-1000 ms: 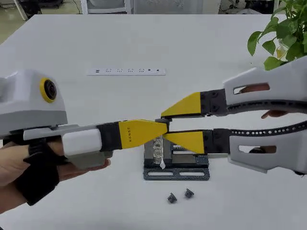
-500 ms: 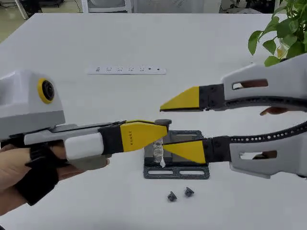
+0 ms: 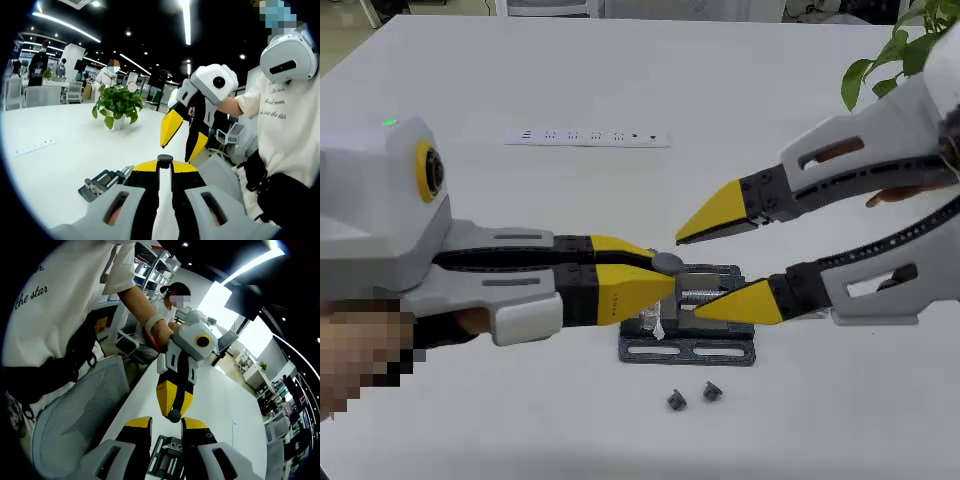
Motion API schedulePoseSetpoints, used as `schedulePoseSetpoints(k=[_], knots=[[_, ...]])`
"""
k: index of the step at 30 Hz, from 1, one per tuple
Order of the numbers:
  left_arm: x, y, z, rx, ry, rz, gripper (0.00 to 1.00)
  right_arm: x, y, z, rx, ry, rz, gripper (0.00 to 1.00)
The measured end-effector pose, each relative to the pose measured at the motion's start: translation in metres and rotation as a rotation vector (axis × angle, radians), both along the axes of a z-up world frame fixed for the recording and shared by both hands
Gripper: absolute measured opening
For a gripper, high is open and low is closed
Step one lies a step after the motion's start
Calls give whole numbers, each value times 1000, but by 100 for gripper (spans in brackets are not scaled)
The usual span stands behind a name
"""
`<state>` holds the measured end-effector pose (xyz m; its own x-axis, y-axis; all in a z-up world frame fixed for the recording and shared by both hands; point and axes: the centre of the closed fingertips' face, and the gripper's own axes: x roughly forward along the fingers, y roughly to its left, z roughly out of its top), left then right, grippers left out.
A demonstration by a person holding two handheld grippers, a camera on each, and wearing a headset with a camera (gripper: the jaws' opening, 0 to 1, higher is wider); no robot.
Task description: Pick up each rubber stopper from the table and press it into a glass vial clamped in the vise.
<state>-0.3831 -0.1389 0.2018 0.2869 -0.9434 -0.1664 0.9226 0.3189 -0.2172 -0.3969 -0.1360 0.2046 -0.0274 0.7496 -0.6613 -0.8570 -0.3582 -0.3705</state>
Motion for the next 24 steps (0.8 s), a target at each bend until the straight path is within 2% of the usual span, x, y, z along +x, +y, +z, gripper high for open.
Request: schedulePoseSetpoints(k=[1, 2, 3, 4, 5, 7, 9, 16, 24], knots=[[-2, -2, -1, 18, -24, -13, 4, 3, 1, 1, -4, -16, 4, 18], [-6, -5, 1, -6, -7, -22, 4, 3, 0, 0, -23, -22, 26, 17], [-6, -7, 2, -12, -6, -16, 4, 3, -1, -2, -53, -17, 38, 16], [-8, -9, 1, 0, -17, -22, 4, 4, -3, -4, -81, -14, 50, 16], [-9, -9, -4, 50, -60, -37, 4, 3, -3, -5, -99, -26, 76, 15], [-11, -13, -5, 50, -56, -41, 4, 3, -3, -6, -125, -27, 89, 14], [-14, -16, -8, 73, -77, -52, 4, 1, -4, -9, -161, -36, 122, 14], [-15, -18, -9, 79, -77, -76, 4, -10, -8, -17, -246, -47, 207, 12], [-14, -18, -10, 78, -73, -83, 4, -9, -9, -19, -267, -44, 218, 9]])
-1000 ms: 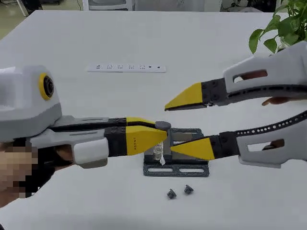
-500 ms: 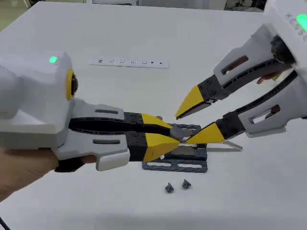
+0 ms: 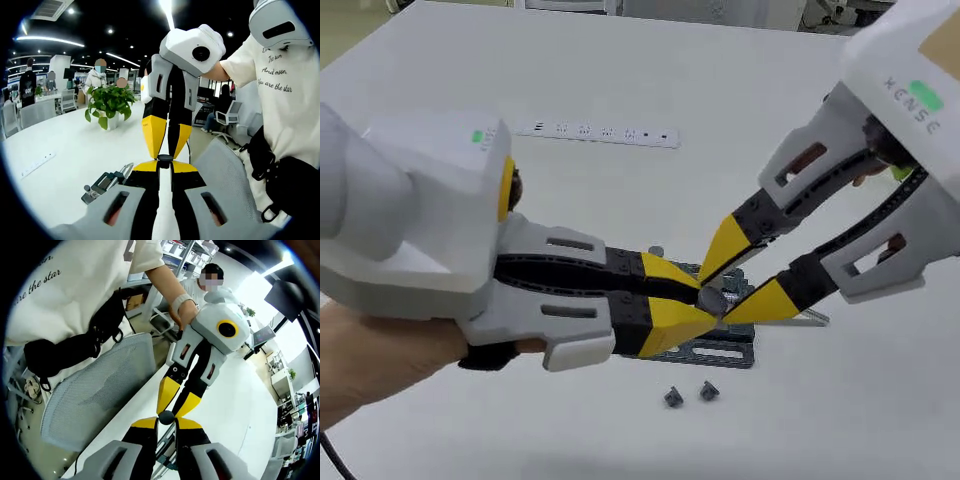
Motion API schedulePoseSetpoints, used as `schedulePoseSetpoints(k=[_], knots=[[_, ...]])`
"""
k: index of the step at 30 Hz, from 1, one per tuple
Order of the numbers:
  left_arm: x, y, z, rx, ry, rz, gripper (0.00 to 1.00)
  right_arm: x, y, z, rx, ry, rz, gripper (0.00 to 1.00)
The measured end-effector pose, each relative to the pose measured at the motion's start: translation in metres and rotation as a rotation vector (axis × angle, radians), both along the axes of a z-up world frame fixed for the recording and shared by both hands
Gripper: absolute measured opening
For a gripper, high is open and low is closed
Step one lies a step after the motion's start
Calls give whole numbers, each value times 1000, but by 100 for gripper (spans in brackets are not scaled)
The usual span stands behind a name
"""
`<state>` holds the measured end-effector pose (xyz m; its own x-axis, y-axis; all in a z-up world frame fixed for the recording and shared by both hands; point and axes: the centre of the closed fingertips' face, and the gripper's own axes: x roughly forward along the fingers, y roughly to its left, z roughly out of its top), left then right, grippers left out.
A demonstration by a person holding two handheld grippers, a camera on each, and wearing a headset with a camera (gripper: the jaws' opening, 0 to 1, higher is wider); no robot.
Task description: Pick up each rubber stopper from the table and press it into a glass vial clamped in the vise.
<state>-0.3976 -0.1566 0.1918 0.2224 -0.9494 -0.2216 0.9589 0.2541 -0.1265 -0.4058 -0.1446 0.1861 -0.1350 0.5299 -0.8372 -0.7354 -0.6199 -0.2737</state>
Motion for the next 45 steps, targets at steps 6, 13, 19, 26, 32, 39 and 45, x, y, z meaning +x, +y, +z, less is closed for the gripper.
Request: schedulePoseSetpoints(k=[6, 13, 19, 26, 32, 39, 45], knots=[[-2, -1, -4, 17, 16, -7, 4, -2, -1, -3, -25, 0, 10, 9], [-3, -2, -8, 26, 36, -2, 4, -4, -1, -6, -53, 4, 16, 8], [-2, -5, -13, 47, 54, 1, 4, -5, -4, -11, -105, -6, 24, 8], [-1, -7, -17, 65, 82, 9, 4, -4, -6, -14, -150, 1, 27, 8], [2, -7, -17, 56, 99, 25, 4, -2, -6, -14, -155, 0, 24, 8], [2, -7, -19, 59, 102, 27, 4, -1, -6, -17, -164, 14, 20, 8], [1, -11, -22, 54, 111, 31, 5, -1, -7, -20, -174, 20, 27, 7]])
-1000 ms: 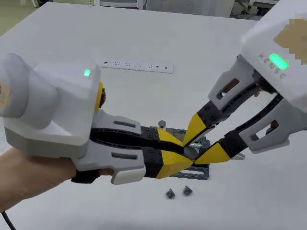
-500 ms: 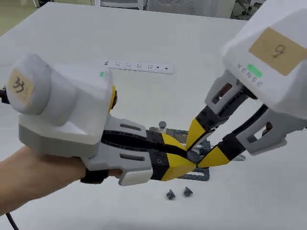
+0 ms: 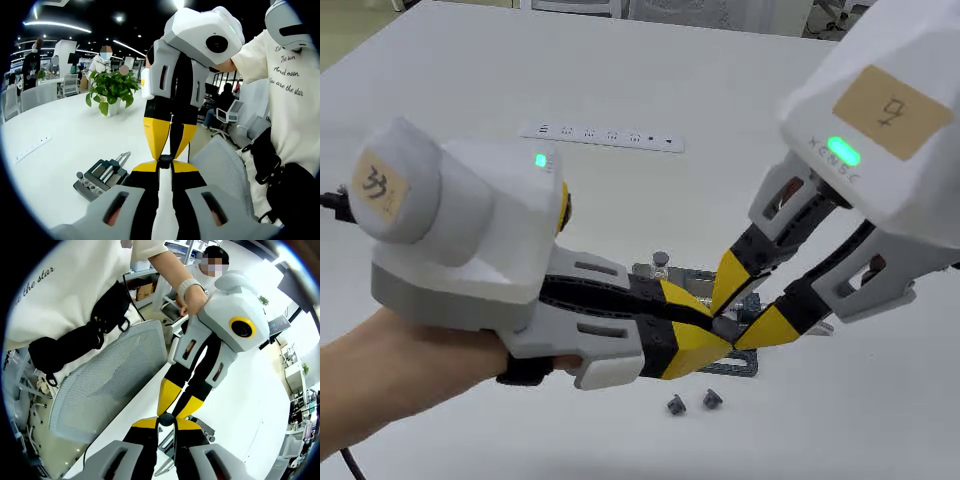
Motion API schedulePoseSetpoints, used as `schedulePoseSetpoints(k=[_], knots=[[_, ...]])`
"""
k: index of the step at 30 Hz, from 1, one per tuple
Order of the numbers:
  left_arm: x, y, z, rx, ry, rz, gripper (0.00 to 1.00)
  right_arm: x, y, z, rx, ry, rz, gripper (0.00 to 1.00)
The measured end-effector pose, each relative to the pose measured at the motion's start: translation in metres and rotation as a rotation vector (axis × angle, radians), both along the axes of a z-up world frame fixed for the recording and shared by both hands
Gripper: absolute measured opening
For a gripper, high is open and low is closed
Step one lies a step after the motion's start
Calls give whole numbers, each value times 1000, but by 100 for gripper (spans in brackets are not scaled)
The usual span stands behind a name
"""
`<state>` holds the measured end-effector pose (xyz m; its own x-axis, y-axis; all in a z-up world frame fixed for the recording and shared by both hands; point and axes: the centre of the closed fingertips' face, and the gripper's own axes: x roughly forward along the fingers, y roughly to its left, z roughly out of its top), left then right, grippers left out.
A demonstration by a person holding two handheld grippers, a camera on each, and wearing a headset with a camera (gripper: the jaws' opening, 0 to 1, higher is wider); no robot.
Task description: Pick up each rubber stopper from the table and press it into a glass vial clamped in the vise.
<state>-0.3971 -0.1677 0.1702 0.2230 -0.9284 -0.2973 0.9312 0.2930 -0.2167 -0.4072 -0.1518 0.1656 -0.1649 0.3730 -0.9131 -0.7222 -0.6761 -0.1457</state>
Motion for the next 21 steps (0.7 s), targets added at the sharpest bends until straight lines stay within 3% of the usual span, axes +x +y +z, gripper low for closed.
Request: schedulePoseSetpoints(k=[11, 21], knots=[[3, -1, -1, -8, -13, 19, 6, 6, 0, -5, 2, 2, -21, 7], [10, 8, -11, 16, -18, 71, 27, 15, -5, -4, 13, 1, -50, 7]])
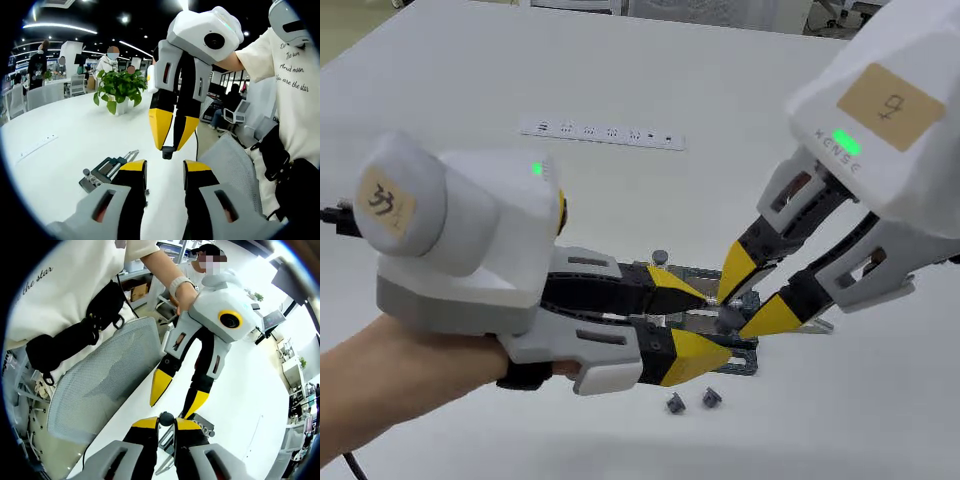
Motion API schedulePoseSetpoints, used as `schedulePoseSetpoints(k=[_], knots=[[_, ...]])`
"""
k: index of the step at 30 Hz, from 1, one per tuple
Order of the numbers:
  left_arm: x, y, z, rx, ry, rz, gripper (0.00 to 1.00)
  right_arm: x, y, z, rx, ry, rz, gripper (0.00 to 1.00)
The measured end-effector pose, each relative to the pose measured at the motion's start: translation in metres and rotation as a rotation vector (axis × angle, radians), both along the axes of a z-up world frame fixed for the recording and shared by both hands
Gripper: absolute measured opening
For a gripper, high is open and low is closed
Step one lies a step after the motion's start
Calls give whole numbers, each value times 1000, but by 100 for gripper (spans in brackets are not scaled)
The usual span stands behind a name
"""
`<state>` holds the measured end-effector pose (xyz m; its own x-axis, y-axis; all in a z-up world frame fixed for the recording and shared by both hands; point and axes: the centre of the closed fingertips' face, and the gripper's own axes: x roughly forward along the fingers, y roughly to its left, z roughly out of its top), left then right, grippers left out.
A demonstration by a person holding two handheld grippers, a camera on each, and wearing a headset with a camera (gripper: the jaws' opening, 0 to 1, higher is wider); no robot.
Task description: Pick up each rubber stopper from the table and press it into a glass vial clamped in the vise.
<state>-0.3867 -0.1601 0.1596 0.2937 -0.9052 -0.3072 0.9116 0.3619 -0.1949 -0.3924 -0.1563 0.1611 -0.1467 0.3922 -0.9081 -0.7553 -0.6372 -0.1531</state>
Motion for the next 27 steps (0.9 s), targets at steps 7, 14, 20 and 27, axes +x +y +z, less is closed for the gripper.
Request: schedulePoseSetpoints(k=[7, 14, 20, 27], knots=[[11, 15, -10, 17, -23, 99, 54, 12, -1, -2, 0, -6, -24, 7], [20, 36, -29, 59, -14, 211, 80, 28, -1, -9, -13, -16, -47, 7], [28, 53, -44, 92, -3, 293, 99, 54, 3, -23, -20, -22, -60, 7], [28, 63, -47, 102, -4, 338, 99, 84, 10, -37, -32, -45, -71, 7]])
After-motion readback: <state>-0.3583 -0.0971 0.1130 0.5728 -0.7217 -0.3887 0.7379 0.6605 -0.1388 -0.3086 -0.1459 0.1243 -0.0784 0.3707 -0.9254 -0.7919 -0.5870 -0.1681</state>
